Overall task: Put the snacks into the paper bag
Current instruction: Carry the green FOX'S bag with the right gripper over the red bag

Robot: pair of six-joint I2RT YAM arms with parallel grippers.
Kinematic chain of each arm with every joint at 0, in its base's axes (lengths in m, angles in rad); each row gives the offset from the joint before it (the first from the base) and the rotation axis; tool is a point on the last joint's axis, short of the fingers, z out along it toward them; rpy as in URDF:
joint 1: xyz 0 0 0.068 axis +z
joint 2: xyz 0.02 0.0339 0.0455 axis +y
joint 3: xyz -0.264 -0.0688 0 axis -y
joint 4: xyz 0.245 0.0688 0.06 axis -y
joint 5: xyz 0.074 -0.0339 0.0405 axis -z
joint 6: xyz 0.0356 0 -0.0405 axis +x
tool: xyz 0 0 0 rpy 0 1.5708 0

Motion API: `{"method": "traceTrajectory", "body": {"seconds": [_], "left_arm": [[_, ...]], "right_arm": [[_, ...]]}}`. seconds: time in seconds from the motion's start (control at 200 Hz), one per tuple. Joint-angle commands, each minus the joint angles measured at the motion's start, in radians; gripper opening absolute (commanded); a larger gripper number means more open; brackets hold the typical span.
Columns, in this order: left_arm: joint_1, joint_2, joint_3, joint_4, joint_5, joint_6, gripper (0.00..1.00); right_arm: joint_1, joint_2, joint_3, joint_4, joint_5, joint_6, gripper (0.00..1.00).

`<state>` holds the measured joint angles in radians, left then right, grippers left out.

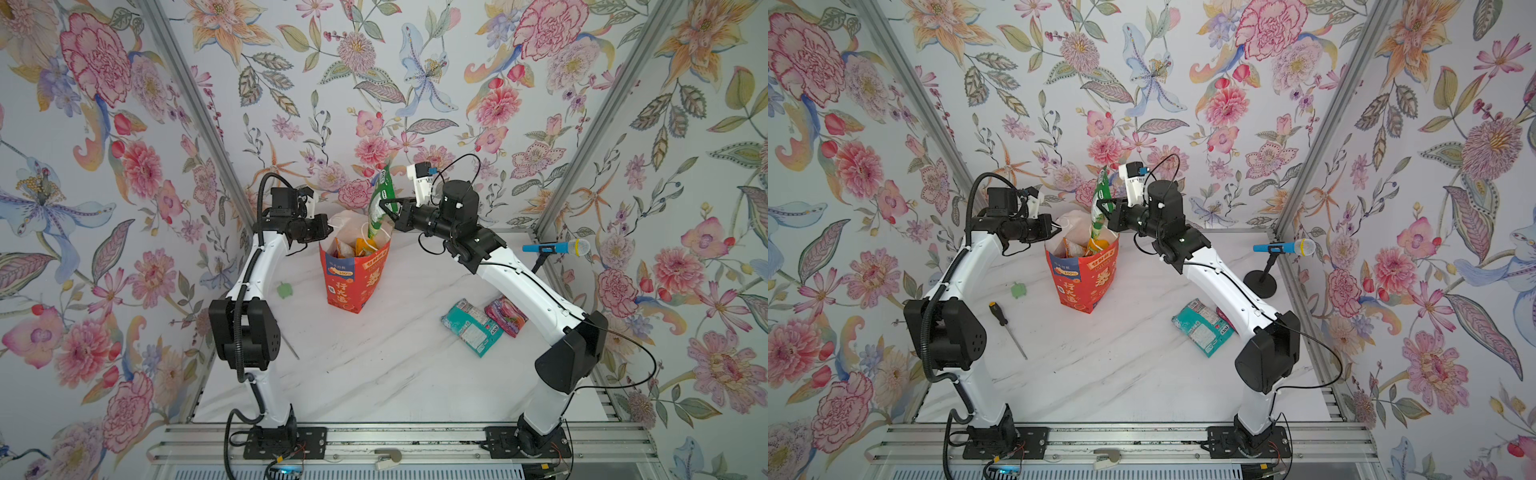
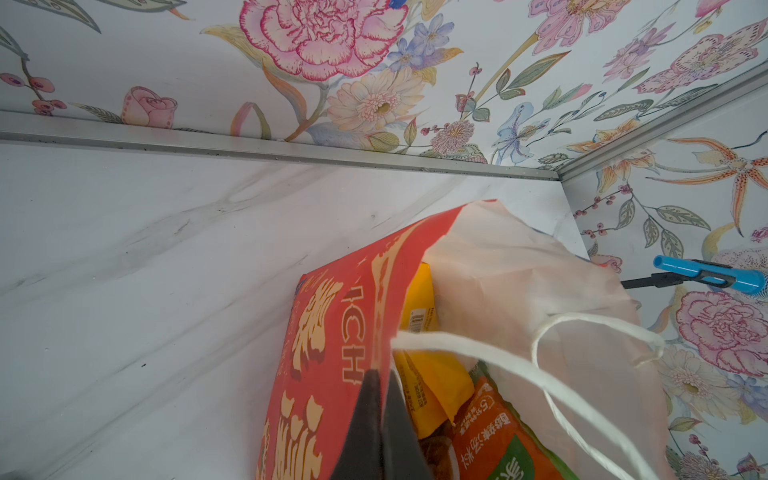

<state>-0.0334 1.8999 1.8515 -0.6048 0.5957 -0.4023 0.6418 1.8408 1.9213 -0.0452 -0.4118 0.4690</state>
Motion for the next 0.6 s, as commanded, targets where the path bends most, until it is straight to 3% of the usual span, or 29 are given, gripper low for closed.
{"method": "traceTrajectory", "body": {"seconds": [0.0,0.595], "left_arm": [[-0.011,-0.008,0.029,0.045,0.023,-0.013,0.0],[-0.011,-0.006,0.038,0.042,0.024,-0.009,0.0]], "right_arm": [[0.038,0.072,0.114,-0.052,-0.04,-0.027,0.0],[0.052,0.317,0.237,-0.081,-0.133,0.094,0.0]]}}
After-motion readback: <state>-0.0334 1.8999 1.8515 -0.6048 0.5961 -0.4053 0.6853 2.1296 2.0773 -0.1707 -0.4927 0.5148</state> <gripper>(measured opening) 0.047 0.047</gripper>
